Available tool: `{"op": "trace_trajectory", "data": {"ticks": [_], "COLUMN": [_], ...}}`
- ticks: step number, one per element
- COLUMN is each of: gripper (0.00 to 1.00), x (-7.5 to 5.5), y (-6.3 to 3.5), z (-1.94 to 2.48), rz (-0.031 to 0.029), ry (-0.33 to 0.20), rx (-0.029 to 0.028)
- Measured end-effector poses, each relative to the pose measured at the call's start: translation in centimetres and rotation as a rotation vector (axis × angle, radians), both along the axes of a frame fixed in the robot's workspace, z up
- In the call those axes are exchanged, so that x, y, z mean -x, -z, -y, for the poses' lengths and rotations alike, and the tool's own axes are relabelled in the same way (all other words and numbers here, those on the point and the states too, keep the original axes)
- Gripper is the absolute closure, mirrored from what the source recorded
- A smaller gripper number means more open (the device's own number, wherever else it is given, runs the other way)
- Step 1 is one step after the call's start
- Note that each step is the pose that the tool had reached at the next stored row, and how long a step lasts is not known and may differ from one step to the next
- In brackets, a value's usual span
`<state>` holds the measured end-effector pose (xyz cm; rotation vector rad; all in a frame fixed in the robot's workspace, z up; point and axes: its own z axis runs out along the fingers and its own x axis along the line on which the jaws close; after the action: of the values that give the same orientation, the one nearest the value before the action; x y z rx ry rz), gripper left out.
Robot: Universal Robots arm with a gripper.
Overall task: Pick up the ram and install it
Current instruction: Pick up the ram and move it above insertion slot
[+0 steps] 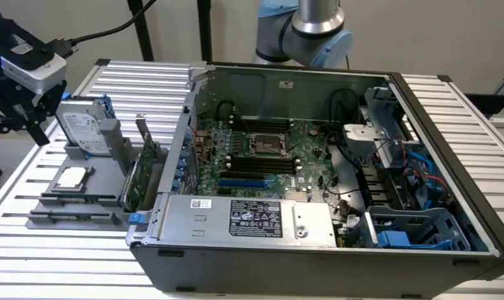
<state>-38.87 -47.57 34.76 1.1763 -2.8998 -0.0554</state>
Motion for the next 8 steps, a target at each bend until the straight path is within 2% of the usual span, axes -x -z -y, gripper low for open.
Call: {"op": "trace_trajectory", "data": {"ticks": [8], "gripper": [1.0], "x": [-0.01], "y": [0.52], "z": [0.0], "rz": [0.0], "ry": [-0.146], "rx": [0.0]}}
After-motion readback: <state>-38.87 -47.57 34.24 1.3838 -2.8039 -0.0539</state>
